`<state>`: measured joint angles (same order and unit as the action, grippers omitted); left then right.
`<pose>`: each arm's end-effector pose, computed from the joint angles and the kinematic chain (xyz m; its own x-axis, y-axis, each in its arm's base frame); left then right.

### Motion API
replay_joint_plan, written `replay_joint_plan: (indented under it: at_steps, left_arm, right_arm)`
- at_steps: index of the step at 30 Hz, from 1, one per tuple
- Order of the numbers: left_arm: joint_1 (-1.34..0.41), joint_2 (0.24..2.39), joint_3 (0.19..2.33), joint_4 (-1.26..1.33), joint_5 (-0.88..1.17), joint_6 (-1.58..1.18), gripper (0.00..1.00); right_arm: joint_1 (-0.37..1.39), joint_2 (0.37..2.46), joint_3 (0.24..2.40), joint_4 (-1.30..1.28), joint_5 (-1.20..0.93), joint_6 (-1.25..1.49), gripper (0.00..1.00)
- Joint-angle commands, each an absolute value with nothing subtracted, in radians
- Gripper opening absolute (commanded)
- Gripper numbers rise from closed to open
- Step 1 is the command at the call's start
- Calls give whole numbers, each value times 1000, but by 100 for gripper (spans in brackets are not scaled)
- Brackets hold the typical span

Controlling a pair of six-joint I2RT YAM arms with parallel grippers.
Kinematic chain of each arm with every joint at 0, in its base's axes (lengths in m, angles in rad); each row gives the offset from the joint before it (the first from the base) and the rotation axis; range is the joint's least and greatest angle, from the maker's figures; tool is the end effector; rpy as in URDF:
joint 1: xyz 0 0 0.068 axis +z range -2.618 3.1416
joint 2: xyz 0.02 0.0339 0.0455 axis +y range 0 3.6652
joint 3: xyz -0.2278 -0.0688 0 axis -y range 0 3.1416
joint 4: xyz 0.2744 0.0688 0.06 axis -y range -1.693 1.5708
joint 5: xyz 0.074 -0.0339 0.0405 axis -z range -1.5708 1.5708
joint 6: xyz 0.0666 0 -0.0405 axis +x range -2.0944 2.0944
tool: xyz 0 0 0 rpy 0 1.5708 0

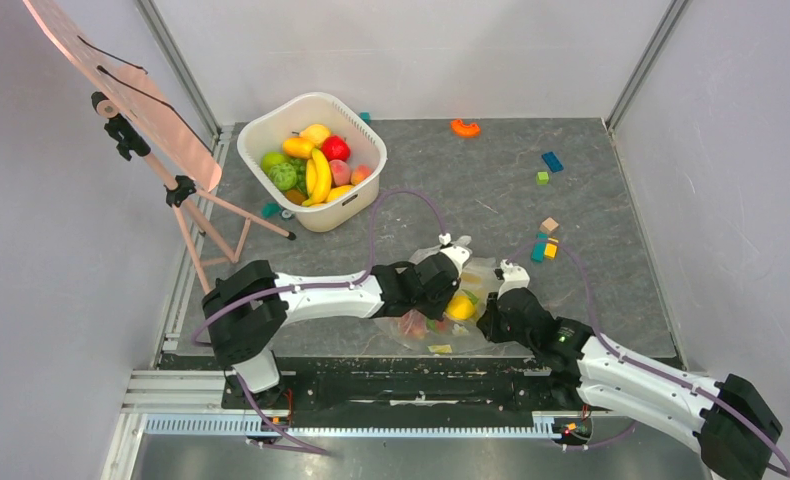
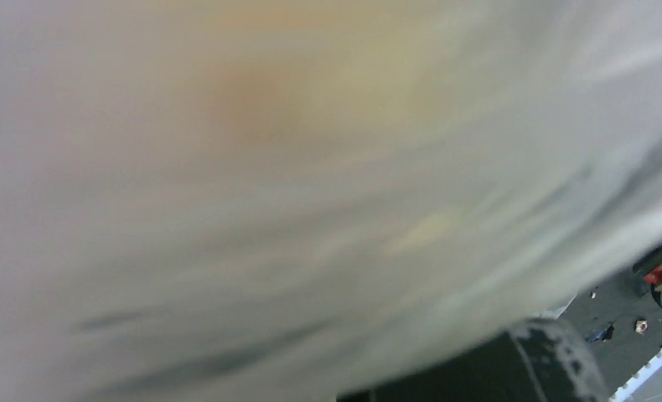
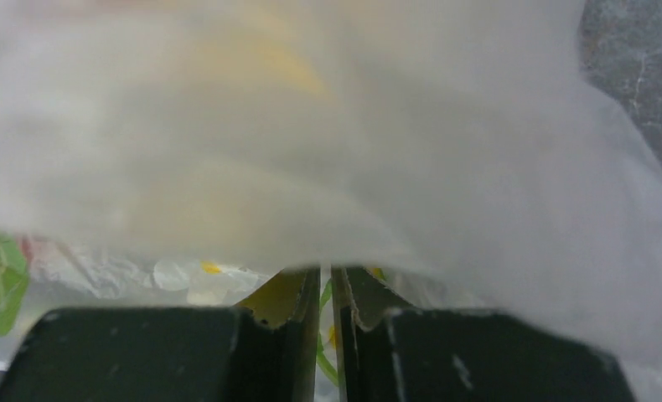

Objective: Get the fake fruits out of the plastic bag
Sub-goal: Adjust the plastic bag at the center of the board.

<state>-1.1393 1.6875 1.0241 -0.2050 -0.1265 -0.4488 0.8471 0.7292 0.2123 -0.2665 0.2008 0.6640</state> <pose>0.1708 -0.3509 0.1111 -0.6638 0.4125 -0.6238 0.6426 0.7413 -0.1935 0.1536 0.1538 0.0836 -0.7629 0.0487 -0.6447 -0.2166 0.9203 0.3258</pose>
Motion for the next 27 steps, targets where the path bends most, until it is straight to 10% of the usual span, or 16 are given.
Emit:
replay_joint_plan:
  at_steps: [1, 20, 27]
  left_arm:
    - [-1138, 1628, 954, -132, -111, -500, 2]
    - [-1175, 1603, 812, 53, -111, -578, 2]
    - [-1179, 1598, 797, 85, -104, -594, 2]
  right_arm:
    - [847, 752, 196, -328, 248, 696, 14]
    - [854, 590, 350, -285, 174, 738, 27]
    - [870, 626, 295, -194, 193, 927, 45]
